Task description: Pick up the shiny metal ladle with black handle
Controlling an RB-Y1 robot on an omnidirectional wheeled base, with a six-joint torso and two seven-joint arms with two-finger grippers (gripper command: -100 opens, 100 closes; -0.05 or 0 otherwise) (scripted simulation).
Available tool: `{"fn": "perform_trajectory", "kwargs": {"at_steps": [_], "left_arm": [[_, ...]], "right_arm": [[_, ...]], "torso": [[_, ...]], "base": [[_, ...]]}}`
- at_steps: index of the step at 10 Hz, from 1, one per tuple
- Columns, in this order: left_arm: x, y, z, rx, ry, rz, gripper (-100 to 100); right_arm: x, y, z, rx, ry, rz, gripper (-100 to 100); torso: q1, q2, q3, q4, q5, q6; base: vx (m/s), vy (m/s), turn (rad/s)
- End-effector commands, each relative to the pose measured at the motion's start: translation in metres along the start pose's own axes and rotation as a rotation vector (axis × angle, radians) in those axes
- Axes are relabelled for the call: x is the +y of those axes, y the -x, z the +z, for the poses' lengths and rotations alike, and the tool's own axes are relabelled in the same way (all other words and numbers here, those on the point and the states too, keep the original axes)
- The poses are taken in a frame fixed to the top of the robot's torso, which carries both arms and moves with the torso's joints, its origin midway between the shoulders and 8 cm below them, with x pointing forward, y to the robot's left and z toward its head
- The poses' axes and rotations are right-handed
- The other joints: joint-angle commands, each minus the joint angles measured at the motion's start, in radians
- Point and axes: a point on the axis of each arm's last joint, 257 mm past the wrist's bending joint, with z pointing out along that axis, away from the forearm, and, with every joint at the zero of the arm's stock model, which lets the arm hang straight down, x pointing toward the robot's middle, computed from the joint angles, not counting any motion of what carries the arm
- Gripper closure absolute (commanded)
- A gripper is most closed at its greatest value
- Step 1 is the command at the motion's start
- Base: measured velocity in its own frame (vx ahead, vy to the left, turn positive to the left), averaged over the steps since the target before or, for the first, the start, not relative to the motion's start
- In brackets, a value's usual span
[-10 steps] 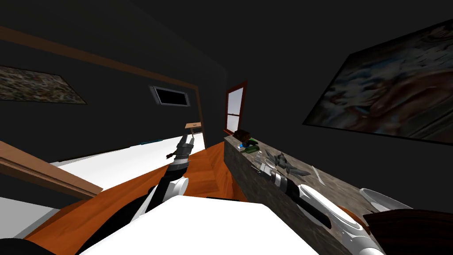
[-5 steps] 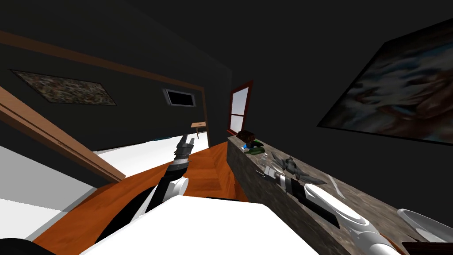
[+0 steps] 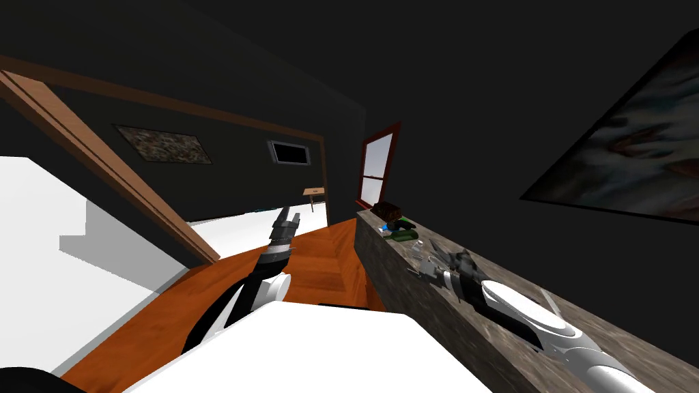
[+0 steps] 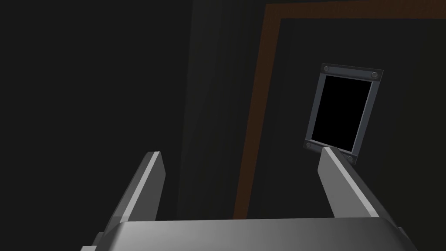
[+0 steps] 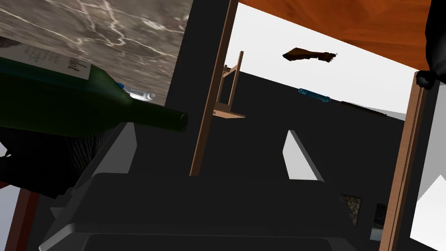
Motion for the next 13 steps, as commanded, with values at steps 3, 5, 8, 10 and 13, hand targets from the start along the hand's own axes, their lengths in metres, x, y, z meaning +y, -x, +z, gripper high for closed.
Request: {"fn": "perform_trajectory", "kwargs": {"at_steps": [3, 5, 8, 10, 13], "left_arm": [[0.000, 0.000, 0.000, 0.000, 0.000, 0.000, 0], [0.000, 0.000, 0.000, 0.000, 0.000, 0.000, 0], [0.000, 0.000, 0.000, 0.000, 0.000, 0.000, 0], [0.000, 0.000, 0.000, 0.000, 0.000, 0.000, 0], [0.000, 0.000, 0.000, 0.000, 0.000, 0.000, 0]], "right_arm": [[-0.038, -0.037, -0.022, 0.138, -0.060, -0.070, -100], [-0.062, -0.057, -0.039, 0.216, -0.098, -0.109, -100], [-0.085, -0.075, -0.058, 0.291, -0.136, -0.143, -100], [-0.104, -0.085, -0.073, 0.351, -0.164, -0.183, -100], [-0.125, -0.106, -0.097, 0.431, -0.207, -0.198, -100]], "torso": [[0.001, 0.000, 0.000, 0.000, 0.000, 0.000], [0.001, 0.000, 0.000, 0.000, 0.000, 0.000], [0.000, 0.000, 0.000, 0.000, 0.000, 0.000], [-0.001, 0.000, 0.000, 0.000, 0.000, 0.001], [0.001, 0.000, 0.000, 0.000, 0.000, 0.001]], "base": [[-0.026, 0.035, 0.131], [-0.031, 0.032, 0.120], [-0.021, 0.025, 0.075], [-0.019, 0.021, 0.050], [-0.024, 0.040, 0.094]]}}
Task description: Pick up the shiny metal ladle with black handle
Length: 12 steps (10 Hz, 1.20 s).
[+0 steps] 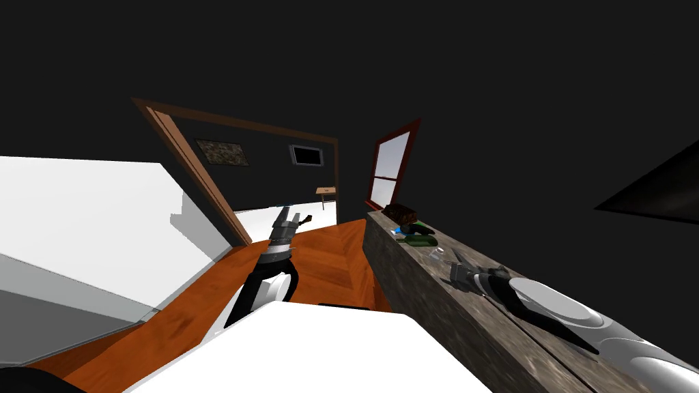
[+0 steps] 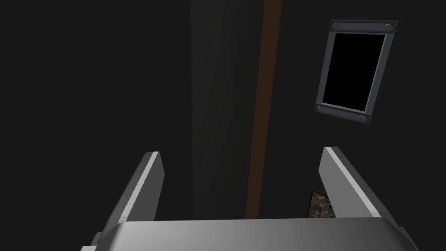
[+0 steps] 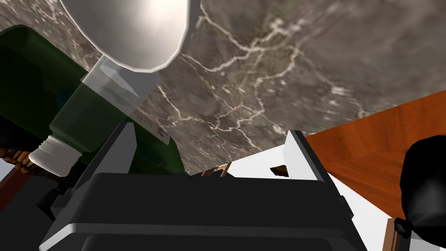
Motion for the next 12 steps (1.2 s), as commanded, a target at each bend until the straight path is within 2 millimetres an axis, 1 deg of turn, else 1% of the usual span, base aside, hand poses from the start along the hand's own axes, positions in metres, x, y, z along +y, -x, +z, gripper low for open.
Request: {"fn": "perform_trajectory", "kwargs": {"at_steps": [1, 2, 3, 4, 5, 6, 7, 9, 10, 11, 12], "left_arm": [[0.000, 0.000, 0.000, 0.000, 0.000, 0.000, 0], [0.000, 0.000, 0.000, 0.000, 0.000, 0.000, 0], [0.000, 0.000, 0.000, 0.000, 0.000, 0.000, 0], [0.000, 0.000, 0.000, 0.000, 0.000, 0.000, 0], [0.000, 0.000, 0.000, 0.000, 0.000, 0.000, 0], [0.000, 0.000, 0.000, 0.000, 0.000, 0.000, 0], [0.000, 0.000, 0.000, 0.000, 0.000, 0.000, 0], [0.000, 0.000, 0.000, 0.000, 0.000, 0.000, 0], [0.000, 0.000, 0.000, 0.000, 0.000, 0.000, 0], [0.000, 0.000, 0.000, 0.000, 0.000, 0.000, 0], [0.000, 0.000, 0.000, 0.000, 0.000, 0.000, 0]], "right_arm": [[-0.018, -0.025, -0.010, 0.070, -0.032, -0.030, -100], [-0.019, -0.030, -0.011, 0.079, -0.035, -0.024, -100], [-0.031, -0.048, -0.019, 0.134, -0.058, -0.047, -100], [-0.032, -0.052, -0.020, 0.141, -0.060, -0.042, -100], [-0.042, -0.072, -0.029, 0.197, -0.079, -0.059, -100], [-0.042, -0.074, -0.030, 0.200, -0.080, -0.057, -100], [-0.050, -0.094, -0.039, 0.254, -0.095, -0.070, -100], [-0.049, -0.091, -0.038, 0.250, -0.093, -0.073, -100], [-0.054, -0.108, -0.046, 0.296, -0.103, -0.086, -100], [-0.054, -0.112, -0.048, 0.303, -0.105, -0.081, -100], [-0.057, -0.128, -0.055, 0.346, -0.110, -0.090, -100]], "torso": [[0.000, 0.000, 0.000, 0.000, 0.000, 0.000], [0.001, 0.001, 0.000, 0.000, 0.000, 0.000], [0.000, 0.001, 0.001, 0.000, 0.000, 0.000], [0.000, 0.001, 0.000, 0.000, 0.000, 0.000], [0.000, 0.000, 0.000, 0.000, 0.000, 0.000], [0.000, 0.001, 0.000, 0.000, 0.000, 0.000], [-0.001, 0.001, 0.000, 0.000, 0.000, 0.000], [-0.001, 0.000, 0.000, 0.000, 0.000, 0.000], [-0.002, 0.000, 0.000, 0.000, -0.001, 0.000], [-0.001, 0.000, 0.000, 0.000, 0.000, 0.000], [-0.002, -0.001, -0.001, 0.000, 0.000, 0.000]], "base": [[-0.041, 0.052, 0.130], [-0.036, 0.041, 0.064], [-0.028, 0.045, 0.115], [-0.020, 0.033, 0.051], [-0.030, 0.040, 0.085], [-0.027, 0.033, 0.049], [-0.024, 0.038, 0.092], [-0.014, 0.022, 0.019], [-0.014, 0.024, 0.080], [0.006, 0.012, 0.039], [0.015, 0.018, 0.051]]}}
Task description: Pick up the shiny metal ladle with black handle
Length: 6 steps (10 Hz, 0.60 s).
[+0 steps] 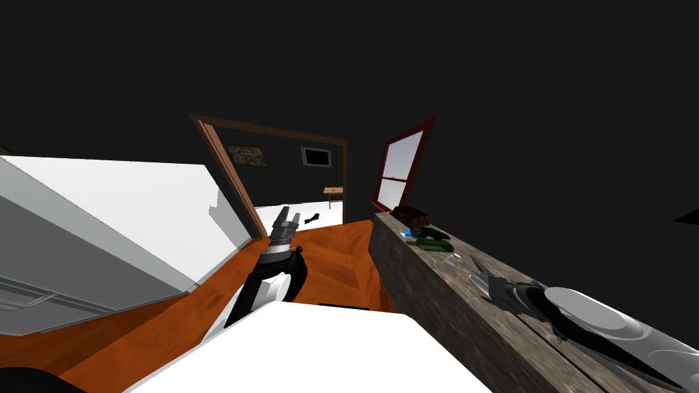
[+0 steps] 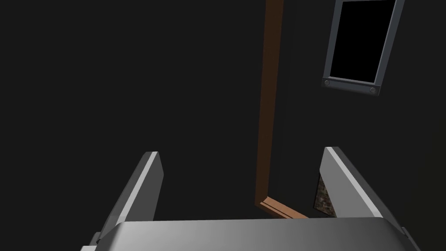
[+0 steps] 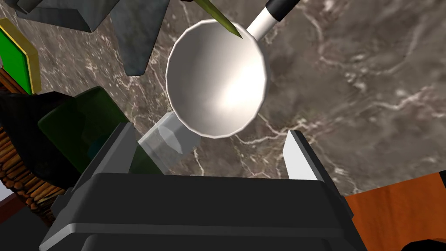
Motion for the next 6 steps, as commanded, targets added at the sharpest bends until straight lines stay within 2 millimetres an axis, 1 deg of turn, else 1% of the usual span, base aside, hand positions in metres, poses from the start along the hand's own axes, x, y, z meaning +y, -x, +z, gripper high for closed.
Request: {"fn": "perform_trajectory", "kwargs": {"at_steps": [1, 2, 3, 4, 5, 6], "left_arm": [[0.000, 0.000, 0.000, 0.000, 0.000, 0.000, 0], [0.000, 0.000, 0.000, 0.000, 0.000, 0.000, 0], [0.000, 0.000, 0.000, 0.000, 0.000, 0.000, 0], [0.000, 0.000, 0.000, 0.000, 0.000, 0.000, 0], [0.000, 0.000, 0.000, 0.000, 0.000, 0.000, 0], [0.000, 0.000, 0.000, 0.000, 0.000, 0.000, 0]], "right_arm": [[0.003, -0.026, -0.002, 0.060, -0.003, -0.015, -100], [0.003, -0.026, -0.002, 0.060, -0.003, -0.015, -100], [0.008, -0.049, -0.003, 0.112, 0.004, -0.028, -100], [0.003, -0.036, -0.001, 0.086, 0.000, -0.021, -100], [0.004, -0.038, -0.001, 0.091, 0.001, -0.023, 0], [0.018, -0.043, 0.008, 0.095, 0.000, -0.016, -100]], "torso": [[0.000, 0.000, 0.000, 0.000, 0.000, 0.000], [0.001, -0.001, 0.000, 0.000, 0.000, 0.000], [0.000, 0.000, 0.000, 0.000, 0.000, 0.000], [0.000, 0.000, 0.000, 0.000, 0.000, 0.000], [0.000, 0.000, 0.000, 0.000, 0.000, 0.000], [-0.001, 0.001, 0.000, 0.000, 0.000, 0.000]], "base": [[0.024, 0.030, 0.086], [0.010, 0.013, 0.038], [0.013, 0.017, 0.048], [0.008, 0.008, 0.013], [0.000, 0.000, 0.000], [0.034, -0.043, 0.079]]}}
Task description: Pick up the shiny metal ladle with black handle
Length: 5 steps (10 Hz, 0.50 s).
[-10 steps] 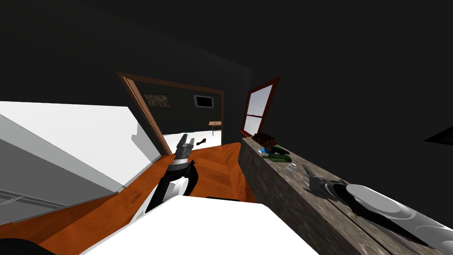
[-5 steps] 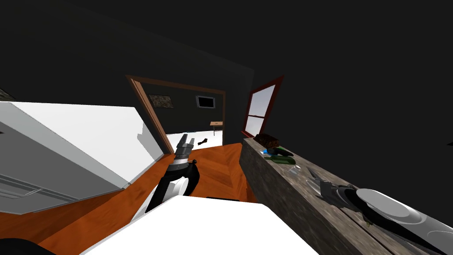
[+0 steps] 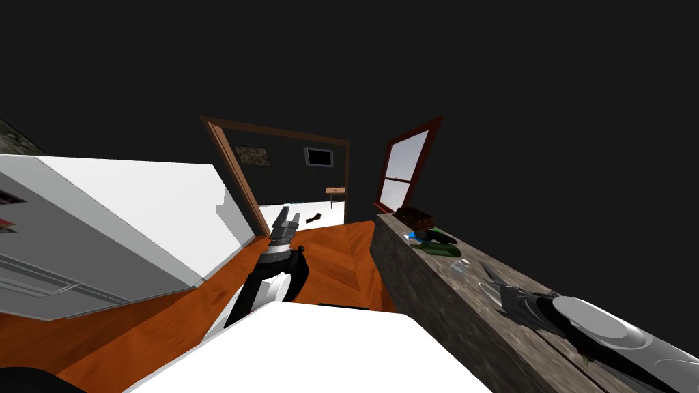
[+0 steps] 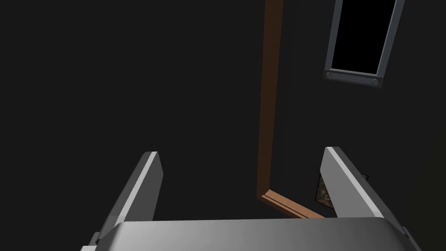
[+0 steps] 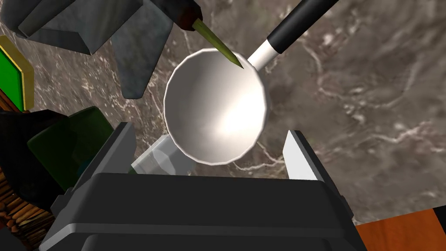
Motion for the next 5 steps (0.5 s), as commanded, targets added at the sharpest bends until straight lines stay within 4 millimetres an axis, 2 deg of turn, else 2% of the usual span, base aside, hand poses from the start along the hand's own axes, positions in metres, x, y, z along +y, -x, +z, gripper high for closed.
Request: {"fn": "perform_trajectory", "kwargs": {"at_steps": [1, 2, 5], "left_arm": [[0.0000, 0.0000, 0.0000, 0.000, 0.000, 0.000, 0], [0.0000, 0.0000, 0.0000, 0.000, 0.000, 0.000, 0], [0.0000, 0.0000, 0.0000, 0.000, 0.000, 0.000, 0]], "right_arm": [[0.0000, 0.0000, 0.0000, 0.000, 0.000, 0.000, -100], [0.0006, -0.0003, 0.0009, 0.001, -0.002, -0.001, 100], [0.0043, -0.0005, 0.0019, 0.000, 0.006, 0.002, 100]], "torso": [[0.000, 0.000, 0.000, 0.000, 0.000, 0.000], [0.000, 0.000, 0.000, 0.000, 0.000, 0.001], [0.003, 0.001, 0.001, 0.001, 0.003, -0.001]], "base": [[0.021, -0.029, 0.029], [0.000, 0.000, 0.000], [-0.001, 0.003, -0.004]]}}
